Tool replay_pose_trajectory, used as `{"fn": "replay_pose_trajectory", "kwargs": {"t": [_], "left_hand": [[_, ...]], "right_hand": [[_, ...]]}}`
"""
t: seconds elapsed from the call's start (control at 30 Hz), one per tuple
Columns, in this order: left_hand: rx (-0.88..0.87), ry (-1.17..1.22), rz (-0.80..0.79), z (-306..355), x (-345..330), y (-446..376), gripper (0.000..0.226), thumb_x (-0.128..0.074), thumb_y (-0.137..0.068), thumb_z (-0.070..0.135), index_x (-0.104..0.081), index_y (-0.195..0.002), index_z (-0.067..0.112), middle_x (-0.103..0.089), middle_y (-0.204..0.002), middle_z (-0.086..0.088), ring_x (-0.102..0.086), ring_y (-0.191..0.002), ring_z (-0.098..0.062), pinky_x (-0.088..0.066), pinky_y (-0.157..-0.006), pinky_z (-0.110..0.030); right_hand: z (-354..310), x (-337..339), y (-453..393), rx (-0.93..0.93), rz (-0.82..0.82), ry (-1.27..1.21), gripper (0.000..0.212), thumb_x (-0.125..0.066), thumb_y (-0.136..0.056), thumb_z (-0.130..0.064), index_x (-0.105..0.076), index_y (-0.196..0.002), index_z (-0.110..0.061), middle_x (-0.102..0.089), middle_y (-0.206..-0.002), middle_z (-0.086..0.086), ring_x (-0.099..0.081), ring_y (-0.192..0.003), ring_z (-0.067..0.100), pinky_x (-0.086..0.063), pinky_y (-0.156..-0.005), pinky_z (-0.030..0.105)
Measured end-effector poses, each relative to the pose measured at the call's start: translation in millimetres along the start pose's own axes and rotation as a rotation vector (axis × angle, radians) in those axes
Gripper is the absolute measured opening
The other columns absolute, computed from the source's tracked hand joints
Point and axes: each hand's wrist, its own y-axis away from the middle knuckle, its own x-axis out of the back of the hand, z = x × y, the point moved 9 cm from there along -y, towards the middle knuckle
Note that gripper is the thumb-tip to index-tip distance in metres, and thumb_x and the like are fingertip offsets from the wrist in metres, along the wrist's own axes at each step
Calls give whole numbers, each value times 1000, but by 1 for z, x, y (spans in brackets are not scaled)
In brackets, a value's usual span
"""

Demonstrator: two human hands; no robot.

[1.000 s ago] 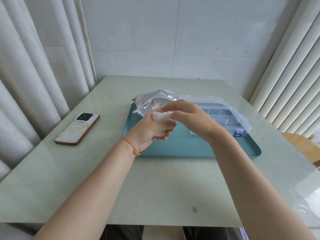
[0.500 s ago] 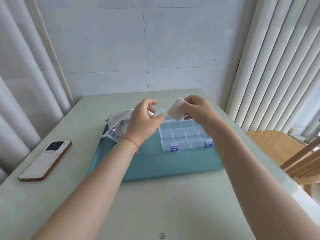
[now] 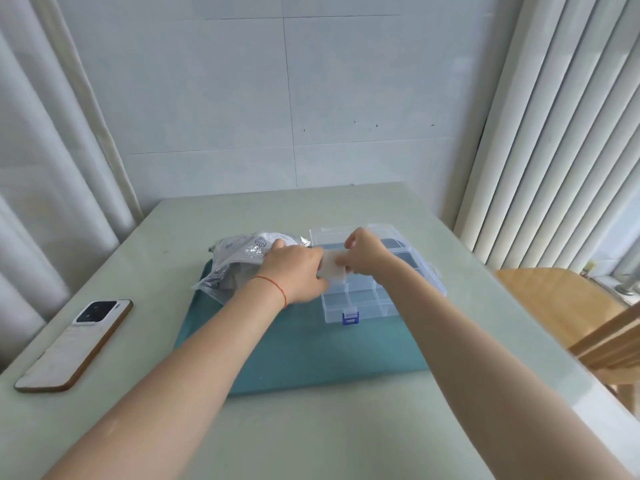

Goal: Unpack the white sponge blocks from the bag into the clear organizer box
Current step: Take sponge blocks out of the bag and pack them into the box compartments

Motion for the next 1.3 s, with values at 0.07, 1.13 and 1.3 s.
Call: {"fn": "replay_pose_trajectory", "kwargs": {"t": [0.07,1.13,1.3], "left_hand": [[-4,16,-16,-1,-4,-2,19,-52,-87,35,-53,-102,22,-66,-93,5,-56,-89,-23,-32,-101,-37],[344,407,483,-136,31,106,12,-54,-85,6,-51,-91,16,-58,-86,-3,-54,-77,-30,-37,-61,-33],[240,376,492,-120,31,98,23,-48,-83,-3,-60,-88,15,-56,-91,-5,-50,-77,-30,-36,-59,-31]], "right_hand": [[0,-3,0,-7,-24,53,13,-62,-89,-11,-50,-94,-9,-64,-85,11,-54,-75,21,-40,-59,25],[-105,-65,81,298,63,492,33,-53,-91,-21,-58,-123,-14,-65,-112,8,-56,-85,27,-45,-68,30],[-102,-80,86,235,254,695,44,-56,-95,-45,-44,-117,-9,-65,-103,3,-64,-95,26,-36,-62,30]]}}
